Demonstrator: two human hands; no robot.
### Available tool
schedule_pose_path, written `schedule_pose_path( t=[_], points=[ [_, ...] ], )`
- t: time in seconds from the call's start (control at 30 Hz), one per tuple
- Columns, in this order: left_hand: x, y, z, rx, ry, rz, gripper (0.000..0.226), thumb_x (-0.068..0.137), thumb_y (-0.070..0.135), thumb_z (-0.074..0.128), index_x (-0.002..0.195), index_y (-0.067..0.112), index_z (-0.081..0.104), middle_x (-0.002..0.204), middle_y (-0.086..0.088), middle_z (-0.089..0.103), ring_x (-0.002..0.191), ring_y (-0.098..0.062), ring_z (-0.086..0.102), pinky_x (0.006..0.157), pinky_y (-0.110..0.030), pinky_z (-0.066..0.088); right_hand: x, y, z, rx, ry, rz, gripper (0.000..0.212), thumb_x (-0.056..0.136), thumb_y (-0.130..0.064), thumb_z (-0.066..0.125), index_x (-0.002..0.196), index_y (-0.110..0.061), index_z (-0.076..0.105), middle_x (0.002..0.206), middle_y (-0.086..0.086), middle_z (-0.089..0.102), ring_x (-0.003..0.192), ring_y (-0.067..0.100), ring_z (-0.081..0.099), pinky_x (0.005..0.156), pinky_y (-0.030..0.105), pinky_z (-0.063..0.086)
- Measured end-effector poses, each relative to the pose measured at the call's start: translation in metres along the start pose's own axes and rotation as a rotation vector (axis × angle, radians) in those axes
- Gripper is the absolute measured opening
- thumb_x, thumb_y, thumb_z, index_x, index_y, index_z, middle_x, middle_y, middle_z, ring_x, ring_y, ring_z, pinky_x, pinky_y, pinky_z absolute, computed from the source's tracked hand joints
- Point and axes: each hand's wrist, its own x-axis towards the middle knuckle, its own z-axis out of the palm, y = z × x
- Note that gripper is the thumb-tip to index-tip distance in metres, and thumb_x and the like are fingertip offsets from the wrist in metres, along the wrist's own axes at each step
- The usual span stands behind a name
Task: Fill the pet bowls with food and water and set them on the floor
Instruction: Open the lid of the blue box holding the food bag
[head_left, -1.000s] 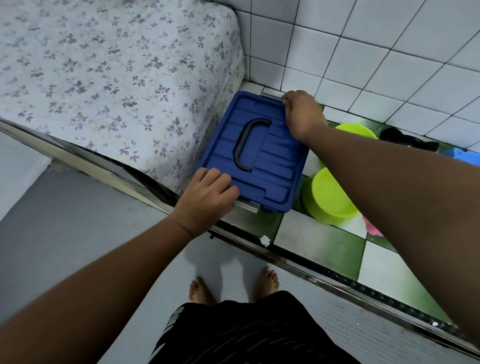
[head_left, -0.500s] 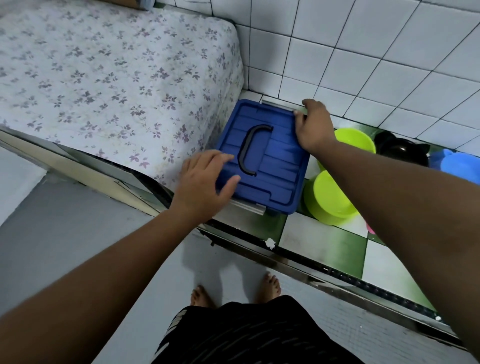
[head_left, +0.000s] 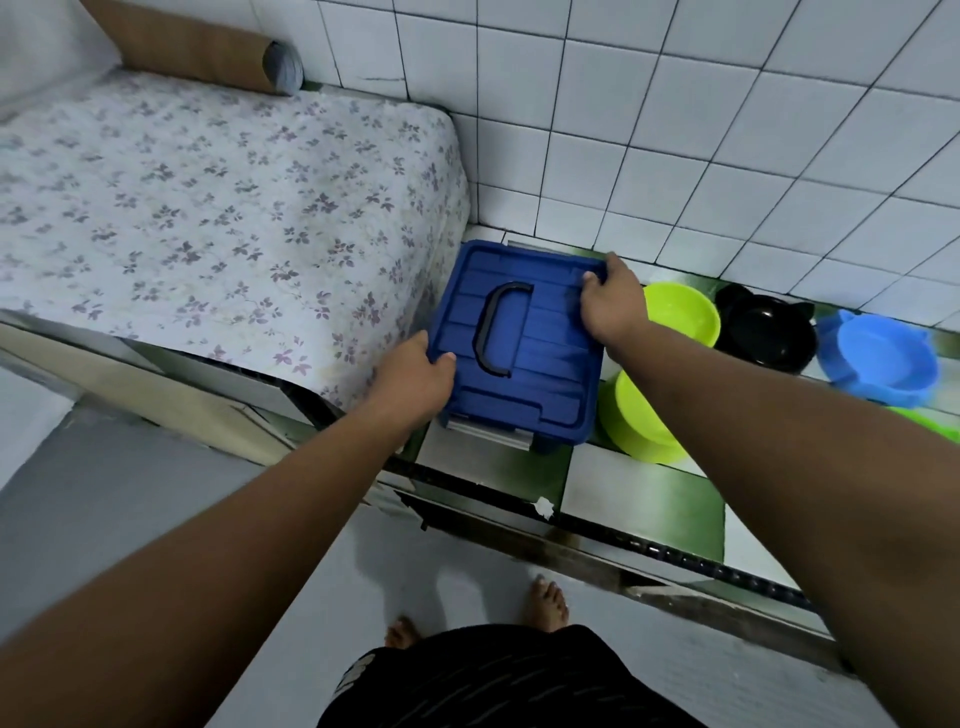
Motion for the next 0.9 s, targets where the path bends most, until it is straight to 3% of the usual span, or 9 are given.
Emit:
schedule_pose_path(
  t=[0.13, 0.27, 0.37, 0.47, 0.53, 0.6, 0.7, 0.83, 0.9],
  points=[
    [-0.003, 0.001, -0.004, -0.094, 0.003, 0.069, 0.026, 0.105, 0.029, 0.052, 0.13, 0.03, 0.056, 0.122, 0.008, 0.064, 0.112, -0.017, 0.061, 0.095, -0.027, 0.047, 0.002, -0.003, -0.001, 0.0, 0.012, -0.001, 0.02, 0.101, -0.017, 0.044, 0.111, -0.002, 0.052, 0.11, 0.016, 0.057, 0.093, 0.025, 0.051, 0.078, 0.027, 0.034],
    [-0.006, 0.004, -0.01, -0.063, 0.021, 0.135, 0.075, 0.097, 0.046, 0.058, 0.162, 0.029, 0.026, 0.161, 0.007, 0.04, 0.144, -0.017, 0.042, 0.12, -0.041, 0.037, 0.002, -0.011, -0.011, -0.032, 0.033, -0.013, 0.01, 0.101, -0.016, 0.044, 0.095, -0.008, 0.043, 0.094, 0.012, 0.05, 0.084, 0.023, 0.046, 0.071, 0.026, 0.03],
    [-0.01, 0.015, -0.017, 0.012, 0.022, 0.25, 0.09, 0.088, 0.052, 0.072, 0.159, 0.05, 0.017, 0.167, 0.003, 0.028, 0.151, -0.019, 0.03, 0.122, -0.044, 0.032, 0.009, -0.026, -0.02, -0.022, 0.06, -0.035, 0.012, 0.099, -0.017, 0.046, 0.101, -0.005, 0.047, 0.102, 0.014, 0.055, 0.09, 0.027, 0.051, 0.073, 0.027, 0.035],
    [-0.014, 0.033, -0.033, 0.03, 0.005, 0.268, 0.105, 0.071, 0.059, 0.086, 0.154, 0.059, 0.022, 0.168, -0.004, 0.016, 0.154, -0.026, 0.022, 0.123, -0.049, 0.031, 0.018, -0.051, -0.026, 0.113, 0.062, -0.034, 0.022, 0.085, -0.02, 0.057, 0.104, -0.019, 0.046, 0.104, 0.005, 0.053, 0.092, 0.021, 0.052, 0.08, 0.031, 0.045],
    [-0.012, 0.042, -0.05, 0.097, 0.058, 0.272, 0.108, 0.066, 0.062, 0.087, 0.156, 0.05, 0.03, 0.168, -0.004, 0.012, 0.155, -0.027, 0.021, 0.123, -0.049, 0.03, 0.022, -0.072, -0.025, 0.225, 0.028, -0.005, 0.04, 0.087, -0.016, 0.06, 0.124, -0.025, 0.047, 0.119, 0.001, 0.05, 0.102, 0.015, 0.052, 0.083, 0.022, 0.042],
    [-0.009, 0.047, -0.07, 0.201, 0.119, 0.293, 0.109, 0.063, 0.068, 0.086, 0.156, 0.044, 0.034, 0.168, -0.005, 0.012, 0.155, -0.028, 0.017, 0.123, -0.051, 0.029, 0.026, -0.092, -0.021, 0.234, 0.022, -0.004, 0.064, 0.095, -0.009, 0.057, 0.153, -0.015, 0.031, 0.148, 0.001, 0.043, 0.121, 0.014, 0.05, 0.091, 0.013, 0.036],
    [-0.001, 0.051, -0.105, 0.293, 0.196, 0.303, 0.107, 0.063, 0.074, 0.081, 0.155, 0.042, 0.037, 0.169, -0.005, 0.012, 0.156, -0.029, 0.014, 0.124, -0.053, 0.026, 0.024, -0.125, -0.005, 0.243, 0.018, -0.052, 0.07, 0.097, -0.007, 0.053, 0.158, -0.008, 0.019, 0.157, 0.005, 0.035, 0.118, 0.01, 0.048, 0.086, 0.006, 0.036],
    [0.014, 0.035, -0.158, 0.315, 0.258, 0.299, 0.103, 0.063, 0.07, 0.084, 0.152, 0.036, 0.046, 0.168, -0.007, 0.019, 0.154, -0.029, 0.021, 0.123, -0.052, 0.03, 0.015, -0.166, 0.035, 0.249, -0.103, -0.063, 0.074, 0.08, -0.029, 0.066, 0.145, -0.006, 0.038, 0.14, 0.017, 0.051, 0.109, 0.024, 0.06, 0.087, 0.033, 0.056],
    [0.025, 0.021, -0.185, 0.27, 0.242, 0.252, 0.106, 0.059, 0.07, 0.087, 0.151, 0.035, 0.049, 0.168, -0.005, 0.02, 0.154, -0.028, 0.023, 0.123, -0.05, 0.032, 0.014, -0.189, 0.054, 0.246, -0.16, -0.087, 0.1, 0.061, -0.05, 0.073, 0.145, -0.009, 0.037, 0.146, 0.015, 0.046, 0.117, 0.029, 0.059, 0.088, 0.038, 0.058]
  ],
)
